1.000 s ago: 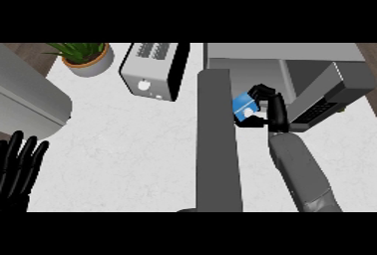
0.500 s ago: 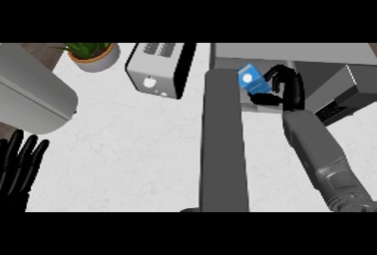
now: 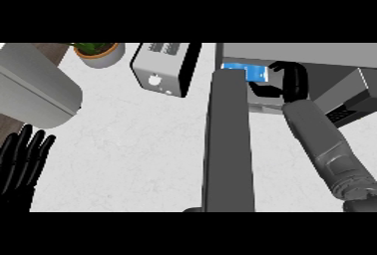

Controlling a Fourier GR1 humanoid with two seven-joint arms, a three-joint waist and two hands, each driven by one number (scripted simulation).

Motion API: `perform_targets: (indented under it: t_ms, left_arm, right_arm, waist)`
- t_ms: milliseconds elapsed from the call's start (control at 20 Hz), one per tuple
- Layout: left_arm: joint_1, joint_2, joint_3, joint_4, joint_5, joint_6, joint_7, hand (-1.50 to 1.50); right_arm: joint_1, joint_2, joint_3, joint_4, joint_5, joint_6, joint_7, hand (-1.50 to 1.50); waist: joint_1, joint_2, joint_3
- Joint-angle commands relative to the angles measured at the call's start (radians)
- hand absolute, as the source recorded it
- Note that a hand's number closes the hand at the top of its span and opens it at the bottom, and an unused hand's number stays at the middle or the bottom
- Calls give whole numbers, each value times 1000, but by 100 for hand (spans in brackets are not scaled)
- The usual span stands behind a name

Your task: Pick up the milk, place it into the microwave and close the microwave

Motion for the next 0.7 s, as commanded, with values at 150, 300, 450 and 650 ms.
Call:
perform_targets:
  t_ms: [150, 300, 450, 650]
  left_arm:
    - [19, -14, -25, 26, -36, -10, -40, -150]
    - [0, -25, -62, -8, -69, 11, -3, -150]
    - [-4, 3, -22, 5, -31, -14, -10, -150]
    - [1, -13, -45, 28, -72, -7, -39, -150]
  right_arm:
    - [-59, 13, 44, 81, 56, 34, 35, -150]
    - [-70, 46, 39, 84, 52, 57, 34, -150]
    - [-62, 39, 17, 70, 32, 51, 12, -150]
    - [-83, 70, -2, 66, 19, 2, 36, -150]
  waist:
    - [10, 3, 0]
    - [10, 4, 1]
    - [11, 6, 1]
    - [-2, -1, 0]
